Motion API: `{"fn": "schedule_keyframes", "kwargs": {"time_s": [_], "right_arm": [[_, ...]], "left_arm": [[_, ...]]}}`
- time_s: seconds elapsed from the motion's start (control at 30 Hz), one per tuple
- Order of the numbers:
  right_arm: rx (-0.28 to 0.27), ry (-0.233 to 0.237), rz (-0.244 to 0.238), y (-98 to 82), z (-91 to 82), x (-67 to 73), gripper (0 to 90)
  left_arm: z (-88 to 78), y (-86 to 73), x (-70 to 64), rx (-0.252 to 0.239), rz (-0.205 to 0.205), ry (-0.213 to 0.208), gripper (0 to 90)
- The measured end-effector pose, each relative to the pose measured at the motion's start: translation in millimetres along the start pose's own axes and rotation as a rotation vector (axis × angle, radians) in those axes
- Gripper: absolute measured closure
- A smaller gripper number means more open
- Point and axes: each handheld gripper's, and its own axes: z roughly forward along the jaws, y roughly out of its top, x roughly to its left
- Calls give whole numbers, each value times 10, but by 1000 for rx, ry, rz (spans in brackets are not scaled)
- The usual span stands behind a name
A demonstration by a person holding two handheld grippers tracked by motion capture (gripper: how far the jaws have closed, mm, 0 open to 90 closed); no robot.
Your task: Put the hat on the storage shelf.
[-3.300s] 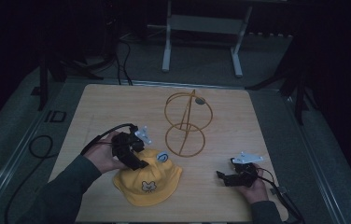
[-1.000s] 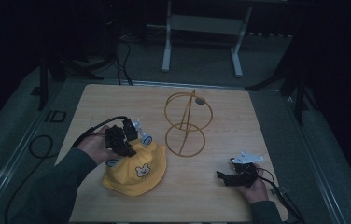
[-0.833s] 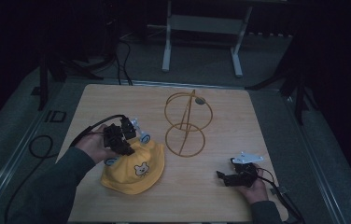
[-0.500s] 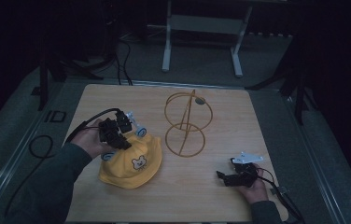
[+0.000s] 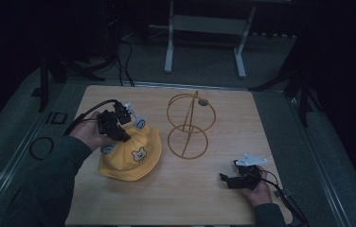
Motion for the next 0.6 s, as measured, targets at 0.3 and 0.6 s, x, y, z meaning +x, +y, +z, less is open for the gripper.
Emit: {"fn": "schedule_keyframes", "kwargs": {"time_s": [0.3, 0.6], "right_arm": [[0, 0, 0, 0, 0, 0, 144], [0, 0, 0, 0, 0, 0, 144]], "left_arm": [[-11, 10, 65, -14, -34, 3, 834], [-64, 17, 133, -39, -58, -13, 833]]}}
